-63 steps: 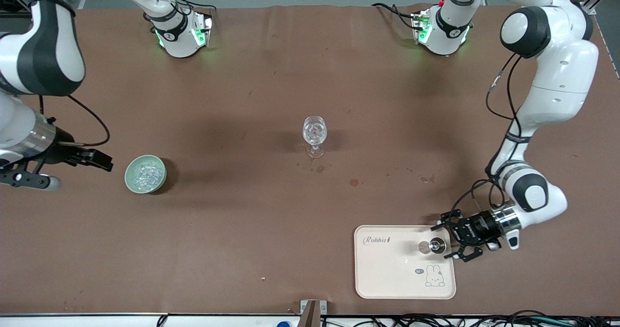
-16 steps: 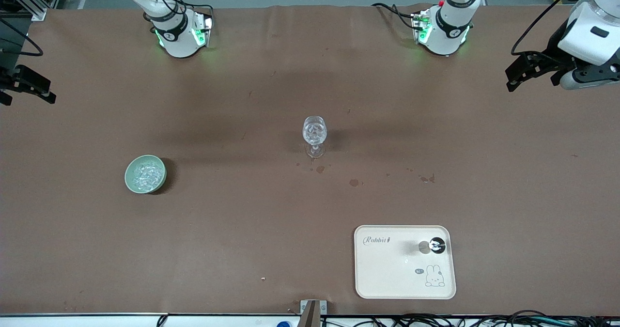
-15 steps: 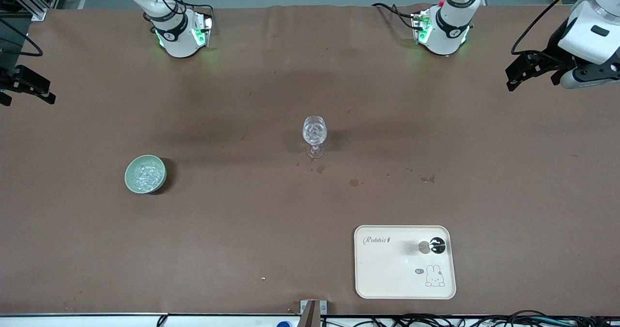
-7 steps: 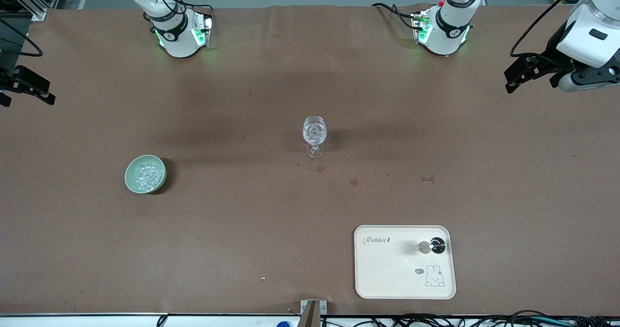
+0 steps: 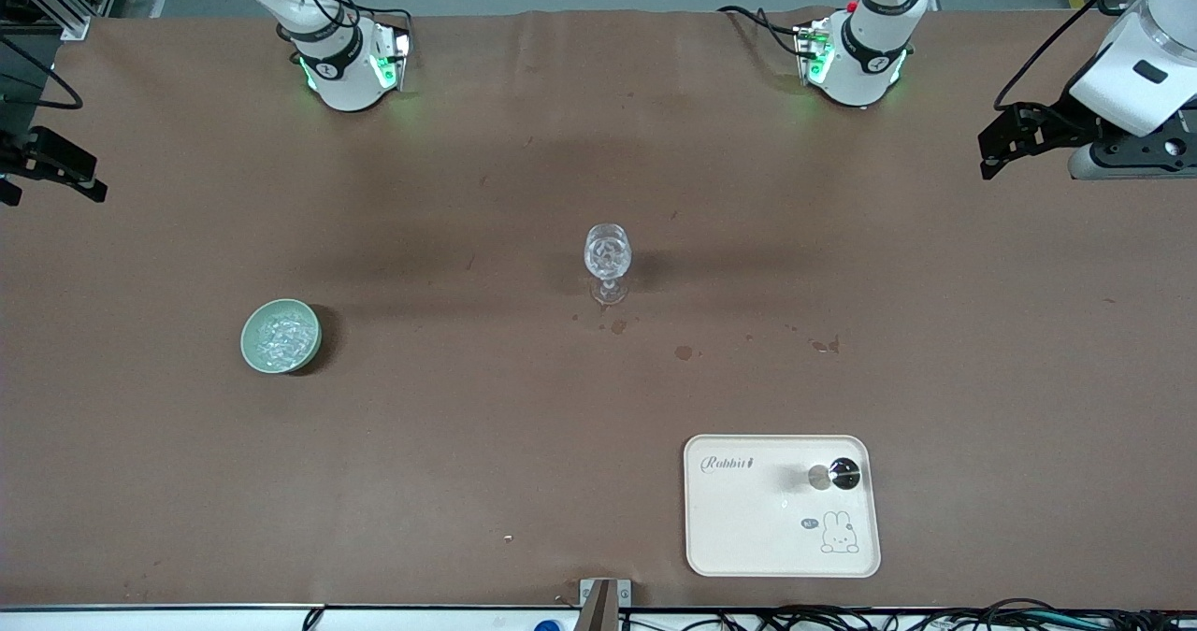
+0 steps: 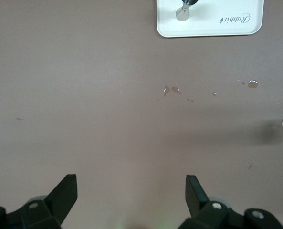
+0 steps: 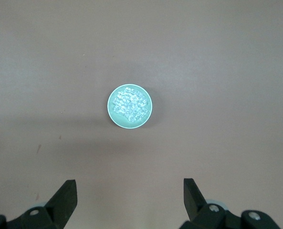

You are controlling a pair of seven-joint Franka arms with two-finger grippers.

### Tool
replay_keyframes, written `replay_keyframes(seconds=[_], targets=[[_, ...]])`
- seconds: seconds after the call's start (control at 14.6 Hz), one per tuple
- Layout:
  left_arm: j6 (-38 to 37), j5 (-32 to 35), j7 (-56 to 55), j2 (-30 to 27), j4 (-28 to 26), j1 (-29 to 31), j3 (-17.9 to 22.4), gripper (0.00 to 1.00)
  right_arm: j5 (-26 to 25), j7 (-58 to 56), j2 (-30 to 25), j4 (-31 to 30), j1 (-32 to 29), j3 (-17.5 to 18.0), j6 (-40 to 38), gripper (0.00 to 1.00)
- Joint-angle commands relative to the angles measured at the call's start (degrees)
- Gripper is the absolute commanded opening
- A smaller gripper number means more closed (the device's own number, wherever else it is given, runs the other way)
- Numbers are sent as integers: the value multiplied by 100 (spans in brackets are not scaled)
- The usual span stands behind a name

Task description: Pour wine and add ice with both arms

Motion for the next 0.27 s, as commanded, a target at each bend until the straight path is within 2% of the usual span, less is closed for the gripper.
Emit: replay_keyframes(seconds=[0.0,0.21], targets=[[-96,-32,156,57,142,22,-3,100,11,33,-100,-91,-31,39,34,98],[-96,-76,156,92,142,13,-3,100,11,33,-100,-91,-31,39,16,98]])
